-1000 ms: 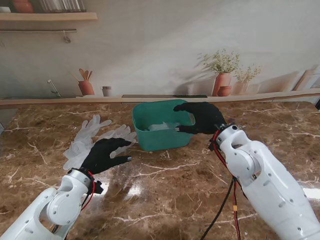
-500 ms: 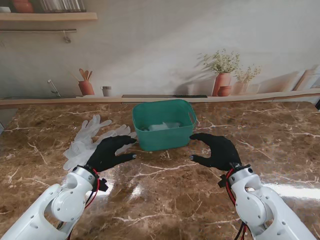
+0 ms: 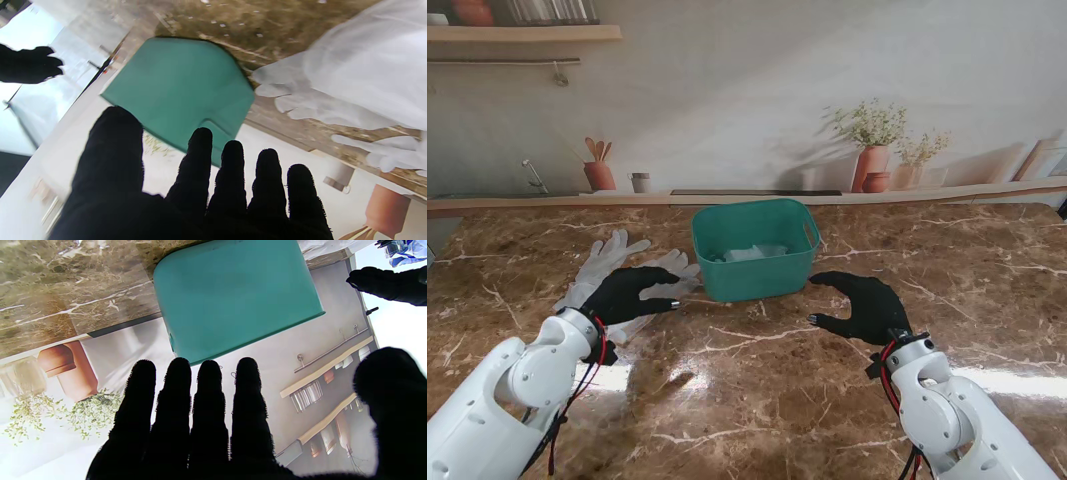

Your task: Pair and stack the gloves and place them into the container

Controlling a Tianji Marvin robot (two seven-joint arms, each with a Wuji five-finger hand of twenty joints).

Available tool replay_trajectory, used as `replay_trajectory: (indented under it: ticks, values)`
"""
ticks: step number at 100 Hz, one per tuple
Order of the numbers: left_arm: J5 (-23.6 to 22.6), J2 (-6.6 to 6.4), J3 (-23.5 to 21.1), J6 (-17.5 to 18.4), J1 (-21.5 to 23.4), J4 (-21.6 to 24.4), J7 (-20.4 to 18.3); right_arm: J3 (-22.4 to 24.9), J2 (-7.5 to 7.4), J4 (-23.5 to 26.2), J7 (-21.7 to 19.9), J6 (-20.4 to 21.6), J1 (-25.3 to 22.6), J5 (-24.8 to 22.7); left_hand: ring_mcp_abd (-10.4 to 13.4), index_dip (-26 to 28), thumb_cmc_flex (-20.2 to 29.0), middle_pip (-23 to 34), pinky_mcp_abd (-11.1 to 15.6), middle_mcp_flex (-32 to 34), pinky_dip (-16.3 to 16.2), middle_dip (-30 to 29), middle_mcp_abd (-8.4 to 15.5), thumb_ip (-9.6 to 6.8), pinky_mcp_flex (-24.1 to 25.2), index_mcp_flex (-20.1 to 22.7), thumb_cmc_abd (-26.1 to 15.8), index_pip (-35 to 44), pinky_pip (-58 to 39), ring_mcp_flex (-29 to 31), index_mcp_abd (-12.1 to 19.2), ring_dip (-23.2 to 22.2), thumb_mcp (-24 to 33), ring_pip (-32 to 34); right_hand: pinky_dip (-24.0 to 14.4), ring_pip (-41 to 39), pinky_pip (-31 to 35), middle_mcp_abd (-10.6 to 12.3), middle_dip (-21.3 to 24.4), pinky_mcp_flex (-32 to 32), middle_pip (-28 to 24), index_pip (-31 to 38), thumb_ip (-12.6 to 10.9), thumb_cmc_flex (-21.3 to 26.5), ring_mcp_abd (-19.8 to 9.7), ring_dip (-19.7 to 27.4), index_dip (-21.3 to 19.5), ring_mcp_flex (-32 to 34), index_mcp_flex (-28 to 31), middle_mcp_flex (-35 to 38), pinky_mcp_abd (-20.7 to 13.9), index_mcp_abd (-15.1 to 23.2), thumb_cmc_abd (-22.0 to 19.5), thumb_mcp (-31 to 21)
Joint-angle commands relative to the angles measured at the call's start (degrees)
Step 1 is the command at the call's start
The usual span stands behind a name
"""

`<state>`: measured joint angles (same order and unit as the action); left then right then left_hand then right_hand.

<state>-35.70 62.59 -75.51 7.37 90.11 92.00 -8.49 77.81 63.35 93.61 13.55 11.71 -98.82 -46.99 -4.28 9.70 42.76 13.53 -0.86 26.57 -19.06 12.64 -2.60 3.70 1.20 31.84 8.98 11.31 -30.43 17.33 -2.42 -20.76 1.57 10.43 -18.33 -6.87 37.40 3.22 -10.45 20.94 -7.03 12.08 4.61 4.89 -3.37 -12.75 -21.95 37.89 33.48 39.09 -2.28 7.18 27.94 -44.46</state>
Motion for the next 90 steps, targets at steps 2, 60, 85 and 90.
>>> replay_trajectory:
  ticks: [2,60,85,90]
  values:
    - [-0.41,-1.45,-0.81,-1.0,-3.59,-2.42,-1.26,-0.23,0.13,-1.16,-0.49,-0.32,-0.04,0.34,2.92,0.21,0.37,-0.3,2.53,-1.36,0.61,-0.21,1.6,-1.55,0.12,0.2,-0.48,0.64,-1.42,-1.92,0.66,0.63,-1.91,-0.84,1.38,0.28,0.33,0.24,0.79,-0.65,1.06,-0.37,-2.87,0.18,-0.1,1.09,-0.25,-2.3,0.32,-1.57,-0.42,0.99,-0.72,1.45]
    - [-3.64,-4.19,10.89,-2.19,-24.87,-22.75,-14.87,-2.53,0.1,-4.95,-1.91,-1.1,3.42,2.25,1.99,-1.25,-6.29,2.03,4.12,-3.36,-0.89,1.2,1.0,3.16,0.39,-6.07,22.01,-1.99,8.6,-4.46,6.72,-0.81,40.86,-0.25,1.36,0.1,0.94,0.42,0.58,-0.67,0.89,-0.05,-2.85,1.52,0.01,0.86,-0.63,-2.04,0.63,-1.42,0.26,1.24,-0.85,2.29]
    - [-1.13,-5.1,18.04,-1.05,-31.58,-29.55,-20.98,-2.55,0.14,-5.04,-1.57,-1.23,3.68,2.07,4.64,0.0,-4.86,0.89,7.91,-8.9,-1.05,0.57,1.83,3.57,1.12,-1.69,25.55,0.73,21.61,-10.56,5.22,-0.5,44.19,-2.09,1.22,0.2,1.21,0.45,0.38,-0.74,0.72,0.17,-2.88,1.83,-0.25,0.77,-0.81,-2.31,0.92,-1.18,0.6,1.42,-1.06,2.52]
    - [-1.03,-5.21,18.71,-0.61,-31.98,-30.08,-21.41,-2.57,0.16,-5.15,-1.39,-1.23,3.65,2.01,4.9,1.08,-5.89,0.67,8.03,-9.59,-1.58,0.37,1.91,3.74,0.75,-0.17,25.3,2.69,23.5,-11.37,4.77,-0.38,44.2,-2.38,1.19,0.23,1.25,0.47,0.32,-0.78,0.67,0.2,-2.89,1.9,-0.18,0.76,-0.85,-2.41,0.95,-1.12,0.63,1.38,-1.16,2.54]
